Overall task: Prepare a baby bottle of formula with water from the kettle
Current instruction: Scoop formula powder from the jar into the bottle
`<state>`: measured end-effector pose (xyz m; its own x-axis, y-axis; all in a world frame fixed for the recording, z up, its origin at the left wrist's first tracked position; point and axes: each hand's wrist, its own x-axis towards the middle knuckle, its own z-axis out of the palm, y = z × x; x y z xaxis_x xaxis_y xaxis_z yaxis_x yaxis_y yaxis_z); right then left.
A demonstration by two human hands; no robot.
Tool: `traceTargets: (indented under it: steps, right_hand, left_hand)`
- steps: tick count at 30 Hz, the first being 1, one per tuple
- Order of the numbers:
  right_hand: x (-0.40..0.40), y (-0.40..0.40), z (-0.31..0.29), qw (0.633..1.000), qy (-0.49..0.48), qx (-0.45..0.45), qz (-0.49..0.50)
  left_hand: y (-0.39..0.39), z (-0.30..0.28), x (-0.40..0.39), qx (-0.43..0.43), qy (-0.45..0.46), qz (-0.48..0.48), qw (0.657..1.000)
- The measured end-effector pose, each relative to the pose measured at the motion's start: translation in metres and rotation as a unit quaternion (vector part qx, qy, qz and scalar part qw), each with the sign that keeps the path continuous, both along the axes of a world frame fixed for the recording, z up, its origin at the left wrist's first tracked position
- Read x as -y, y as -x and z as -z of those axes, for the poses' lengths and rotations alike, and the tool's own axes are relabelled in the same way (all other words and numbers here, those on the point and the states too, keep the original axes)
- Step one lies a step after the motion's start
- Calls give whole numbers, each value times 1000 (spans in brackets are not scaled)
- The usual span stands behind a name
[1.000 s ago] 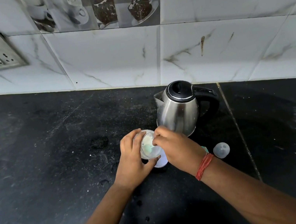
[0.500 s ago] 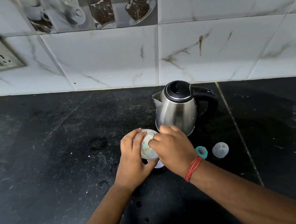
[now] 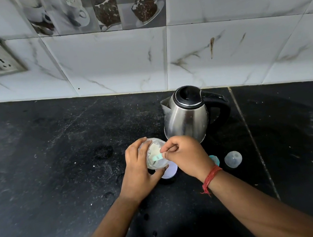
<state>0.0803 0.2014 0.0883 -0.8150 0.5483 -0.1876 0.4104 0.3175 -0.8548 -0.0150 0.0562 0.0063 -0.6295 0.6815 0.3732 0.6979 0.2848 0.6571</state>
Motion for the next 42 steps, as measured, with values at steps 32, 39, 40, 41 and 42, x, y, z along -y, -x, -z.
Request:
traceTargets:
  steps: [32,39,40,41,42]
  right_hand:
    - [4,2,17,923,331,-88,177]
    - [4,0,15,919,329,-102,189]
    - [3,-1,15,919,329,-106,192]
    - [3,-2,14,918,329,-108,193]
    - [2,-4,13,917,329,-112,195]
  left_hand:
    - [21,20,33,235,-13,-96,967]
    - [25,21,35,291,12,-102,951]
    - [25,21,36,292,12,-109,950]
    - [24,21,36,288,11,-119,950]
    - [24,20,35,280,7,-129,951]
